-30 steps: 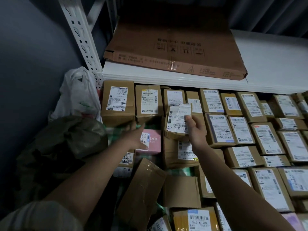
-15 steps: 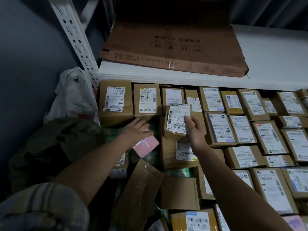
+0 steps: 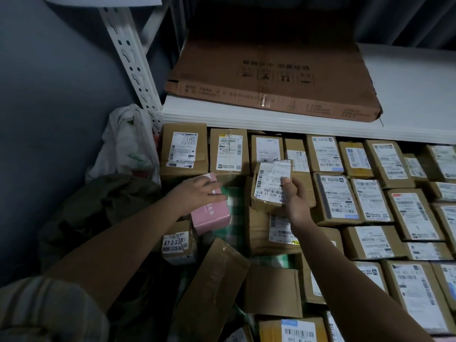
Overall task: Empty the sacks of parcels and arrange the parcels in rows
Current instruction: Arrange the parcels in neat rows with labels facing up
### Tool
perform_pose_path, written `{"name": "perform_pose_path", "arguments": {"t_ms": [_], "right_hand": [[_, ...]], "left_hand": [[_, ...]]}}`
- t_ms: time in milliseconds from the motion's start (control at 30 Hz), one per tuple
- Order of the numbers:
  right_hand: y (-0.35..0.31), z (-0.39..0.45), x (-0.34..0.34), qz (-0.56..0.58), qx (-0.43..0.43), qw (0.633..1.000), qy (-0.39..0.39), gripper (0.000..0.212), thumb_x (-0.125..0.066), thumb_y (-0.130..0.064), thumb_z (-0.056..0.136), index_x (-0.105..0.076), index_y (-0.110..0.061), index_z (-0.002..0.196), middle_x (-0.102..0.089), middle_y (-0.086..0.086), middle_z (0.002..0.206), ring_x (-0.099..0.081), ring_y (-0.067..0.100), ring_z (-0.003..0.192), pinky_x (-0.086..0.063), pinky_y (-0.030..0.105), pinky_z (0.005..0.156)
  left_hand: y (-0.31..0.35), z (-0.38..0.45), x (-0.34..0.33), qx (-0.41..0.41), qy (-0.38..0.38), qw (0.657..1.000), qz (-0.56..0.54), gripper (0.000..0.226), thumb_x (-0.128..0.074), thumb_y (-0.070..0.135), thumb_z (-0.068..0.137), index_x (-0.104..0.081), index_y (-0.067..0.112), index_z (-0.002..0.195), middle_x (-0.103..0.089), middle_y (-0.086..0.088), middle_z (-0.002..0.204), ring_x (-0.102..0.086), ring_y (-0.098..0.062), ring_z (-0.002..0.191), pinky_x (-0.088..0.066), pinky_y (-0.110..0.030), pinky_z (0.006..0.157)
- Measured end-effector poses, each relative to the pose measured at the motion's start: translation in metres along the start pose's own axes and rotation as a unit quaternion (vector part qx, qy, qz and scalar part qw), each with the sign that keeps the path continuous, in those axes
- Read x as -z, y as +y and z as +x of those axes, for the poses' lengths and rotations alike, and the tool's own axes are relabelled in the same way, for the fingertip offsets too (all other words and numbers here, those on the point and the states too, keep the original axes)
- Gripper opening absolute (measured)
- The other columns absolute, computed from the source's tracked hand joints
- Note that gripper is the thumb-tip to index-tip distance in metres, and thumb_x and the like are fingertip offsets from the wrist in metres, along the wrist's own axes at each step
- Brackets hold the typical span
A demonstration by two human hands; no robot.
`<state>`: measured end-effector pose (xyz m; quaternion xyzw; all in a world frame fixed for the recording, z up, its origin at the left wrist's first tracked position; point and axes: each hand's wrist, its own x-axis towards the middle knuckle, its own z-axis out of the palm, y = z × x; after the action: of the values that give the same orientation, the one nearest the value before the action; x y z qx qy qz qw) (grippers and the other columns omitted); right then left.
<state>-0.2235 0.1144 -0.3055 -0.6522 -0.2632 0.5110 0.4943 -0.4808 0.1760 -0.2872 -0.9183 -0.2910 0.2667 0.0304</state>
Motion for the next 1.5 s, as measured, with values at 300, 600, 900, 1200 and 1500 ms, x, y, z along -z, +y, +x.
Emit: {"name": "perform_pose_path", "arguments": {"t_ms": [300,600,900,1200,1500], "right_hand": [[-0.005,-0.003,-0.006,-0.021,0.000,1.000,0.008,0.033,-0.047,-0.036,0.101,-0.040,-0.025,0.131,-0.062,-0.001,0.104,-0.062,0.012,0.088,-0.050,0.025,0.068],[-0.006,-0.008,-0.008,-0.025,0.001,1.000,0.016,0.038,-0.046,-0.035,0.102,-0.039,-0.022,0.137,-0.060,-0.003,0.102,-0.060,0.008,0.085,-0.046,0.021,0.062],[-0.017,-0.013,-0.022,-0.041,-0.009,0.999,0.027,0.042,-0.045,-0.039,0.102,-0.036,-0.023,0.140,-0.055,0.011,0.128,-0.057,0.029,0.112,-0.047,0.046,0.098],[-0.020,-0.028,-0.046,-0.036,0.003,0.997,-0.068,0.033,-0.048,-0.026,0.101,-0.042,-0.023,0.134,-0.060,0.003,0.113,-0.064,0.017,0.094,-0.053,0.025,0.067],[-0.007,-0.035,-0.076,-0.097,-0.023,0.991,-0.093,0.040,-0.050,-0.033,0.100,-0.043,-0.020,0.137,-0.061,0.010,0.125,-0.062,0.027,0.108,-0.051,0.041,0.093]], "left_hand": [[0.008,0.000,-0.017,-0.039,0.028,0.999,0.003,0.089,-0.072,0.011,0.076,-0.027,0.037,0.149,-0.027,-0.004,0.156,-0.034,-0.027,0.136,-0.046,-0.026,0.077],[-0.004,-0.028,-0.009,-0.037,0.183,0.981,0.045,0.108,-0.084,0.004,0.048,-0.033,0.028,0.141,-0.047,-0.015,0.137,-0.059,-0.026,0.096,-0.054,-0.036,0.073],[-0.018,-0.053,-0.015,0.046,0.136,0.987,0.075,0.083,-0.082,-0.006,0.041,-0.069,0.028,0.116,-0.064,-0.014,0.123,-0.059,-0.026,0.068,-0.045,-0.028,0.050],[0.003,-0.043,-0.042,-0.026,0.139,0.983,0.120,0.080,-0.064,-0.003,0.058,-0.041,0.030,0.127,-0.061,-0.006,0.127,-0.057,-0.022,0.079,-0.051,-0.030,0.058],[0.013,-0.046,-0.038,0.139,0.023,0.982,-0.128,0.083,-0.056,-0.009,0.079,-0.025,0.018,0.150,-0.028,-0.008,0.154,-0.032,-0.026,0.137,-0.039,-0.038,0.106]]}}
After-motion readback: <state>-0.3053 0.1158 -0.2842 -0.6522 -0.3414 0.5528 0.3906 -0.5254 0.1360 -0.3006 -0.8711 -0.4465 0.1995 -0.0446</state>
